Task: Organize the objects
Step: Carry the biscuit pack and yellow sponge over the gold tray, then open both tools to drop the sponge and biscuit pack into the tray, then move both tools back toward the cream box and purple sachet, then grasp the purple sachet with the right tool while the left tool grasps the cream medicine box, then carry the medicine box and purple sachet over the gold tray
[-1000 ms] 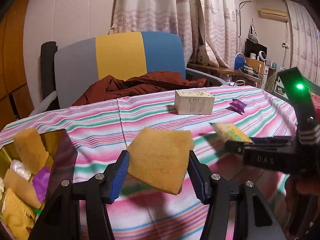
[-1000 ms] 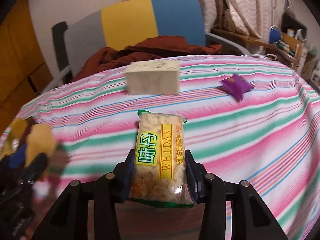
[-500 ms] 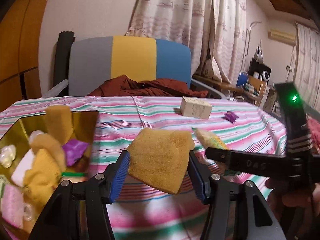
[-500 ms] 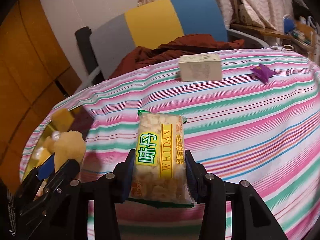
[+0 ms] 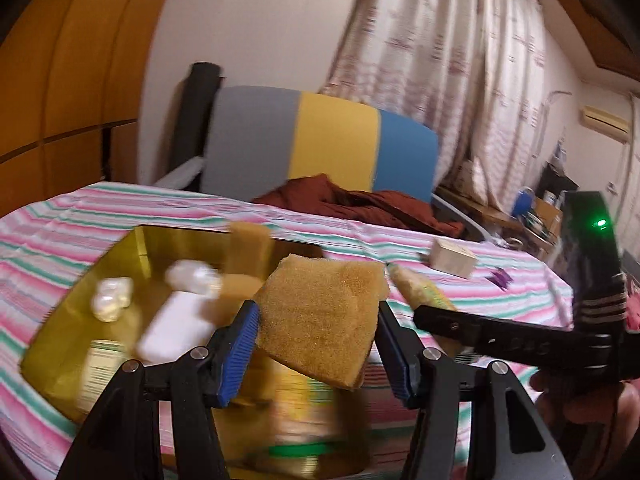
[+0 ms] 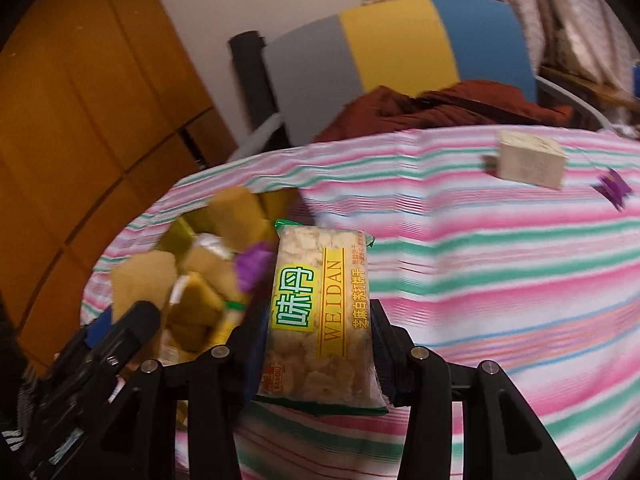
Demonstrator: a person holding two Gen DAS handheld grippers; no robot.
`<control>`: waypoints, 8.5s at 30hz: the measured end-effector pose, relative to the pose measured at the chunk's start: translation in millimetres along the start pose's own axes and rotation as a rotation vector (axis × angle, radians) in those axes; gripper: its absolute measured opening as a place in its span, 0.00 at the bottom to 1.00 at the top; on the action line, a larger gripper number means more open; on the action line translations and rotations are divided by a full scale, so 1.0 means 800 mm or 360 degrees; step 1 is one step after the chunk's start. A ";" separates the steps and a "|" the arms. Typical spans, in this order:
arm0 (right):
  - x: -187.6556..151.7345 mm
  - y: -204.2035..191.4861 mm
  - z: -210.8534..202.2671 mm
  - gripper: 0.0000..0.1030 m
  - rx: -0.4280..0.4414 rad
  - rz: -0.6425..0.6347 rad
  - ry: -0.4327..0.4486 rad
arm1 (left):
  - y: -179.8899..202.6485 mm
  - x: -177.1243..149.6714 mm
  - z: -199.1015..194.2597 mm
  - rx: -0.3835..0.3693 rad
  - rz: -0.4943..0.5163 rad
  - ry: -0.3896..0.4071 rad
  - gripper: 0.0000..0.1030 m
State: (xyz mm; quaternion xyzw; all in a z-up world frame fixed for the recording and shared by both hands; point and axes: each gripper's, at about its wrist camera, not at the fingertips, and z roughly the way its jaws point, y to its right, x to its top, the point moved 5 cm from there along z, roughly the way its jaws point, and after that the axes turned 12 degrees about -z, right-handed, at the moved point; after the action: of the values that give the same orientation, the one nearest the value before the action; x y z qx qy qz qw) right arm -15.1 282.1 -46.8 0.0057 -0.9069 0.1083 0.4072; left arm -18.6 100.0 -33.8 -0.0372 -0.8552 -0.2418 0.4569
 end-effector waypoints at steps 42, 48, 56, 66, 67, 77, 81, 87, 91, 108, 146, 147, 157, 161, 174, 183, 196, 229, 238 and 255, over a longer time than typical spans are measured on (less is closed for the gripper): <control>0.094 -0.218 0.117 0.74 0.0310 -0.0227 -0.0019 | -0.218 0.016 0.011 0.0327 -0.0360 -0.0253 0.58; 0.084 -0.191 0.074 0.74 0.0274 -0.0188 0.0073 | -0.197 0.031 0.012 0.0268 -0.0343 -0.0211 0.58; 0.082 -0.132 0.026 0.81 0.0247 0.0014 0.0149 | -0.172 0.041 0.034 0.0346 -0.0270 -0.0231 0.72; 0.054 -0.085 0.010 0.84 0.0153 0.0087 0.0143 | -0.170 0.043 0.007 0.0431 -0.0278 -0.0123 0.78; 0.052 -0.081 0.009 0.84 0.0148 0.0095 0.0142 | -0.169 0.042 0.004 0.0429 -0.0296 -0.0103 0.78; 0.033 -0.019 0.000 0.84 0.0025 0.0199 0.0121 | -0.104 0.029 -0.001 0.0246 -0.0233 -0.0106 0.78; 0.023 0.001 -0.001 0.84 -0.0024 0.0218 0.0093 | -0.065 0.021 0.010 0.0151 -0.0151 -0.0162 0.78; 0.006 0.045 -0.002 0.84 -0.0204 0.0231 0.0006 | -0.007 0.001 0.020 0.0024 0.0006 -0.0243 0.78; -0.005 0.080 0.000 0.84 -0.0334 0.0243 -0.0069 | 0.026 -0.015 0.026 -0.0049 0.0091 -0.0302 0.78; -0.033 0.231 -0.024 0.85 -0.0650 0.0305 -0.0148 | 0.138 -0.081 0.087 -0.0233 0.0279 -0.0615 0.78; 0.039 0.522 0.025 0.51 -0.0936 0.0500 -0.0097 | 0.255 -0.112 0.200 -0.0326 0.0480 -0.0839 0.78; 0.038 0.521 0.024 0.47 -0.0935 0.0497 -0.0097 | 0.259 -0.110 0.205 -0.0327 0.0475 -0.0838 0.78; 0.016 0.503 0.008 0.39 -0.0836 0.0508 -0.0032 | 0.319 -0.063 0.284 -0.0287 0.0403 -0.0751 0.83; 0.014 0.501 0.008 0.40 -0.0848 0.0500 -0.0029 | 0.345 -0.032 0.324 -0.0262 0.0412 -0.0678 0.84; 0.011 0.502 0.008 0.39 -0.0827 0.0524 0.0028 | 0.368 -0.036 0.381 -0.0669 0.0335 -0.0934 0.88; 0.009 0.504 0.006 0.39 -0.0817 0.0554 0.0058 | 0.402 -0.045 0.327 -0.0574 0.0871 -0.0622 0.88; 0.010 0.502 0.007 0.39 -0.0839 0.0536 0.0048 | 0.408 -0.090 0.416 -0.0470 0.0901 -0.0815 0.58; 0.003 0.405 -0.019 0.38 -0.0847 0.0296 0.0090 | 0.296 -0.107 0.240 -0.0382 0.0659 -0.0379 0.53; -0.028 0.336 -0.033 0.38 -0.0762 0.0255 0.0076 | 0.247 -0.104 0.187 -0.0425 0.0441 -0.0401 0.53; -0.035 0.179 -0.030 0.38 -0.0423 0.0271 0.0135 | 0.111 -0.056 0.045 -0.0437 0.0098 -0.0315 0.53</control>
State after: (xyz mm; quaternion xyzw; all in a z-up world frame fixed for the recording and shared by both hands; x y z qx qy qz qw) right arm 7.1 424.8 -79.9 -0.1298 -0.8924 0.0216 0.4317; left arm 5.3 201.3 -52.5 -0.1492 -0.8534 -0.3373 0.3684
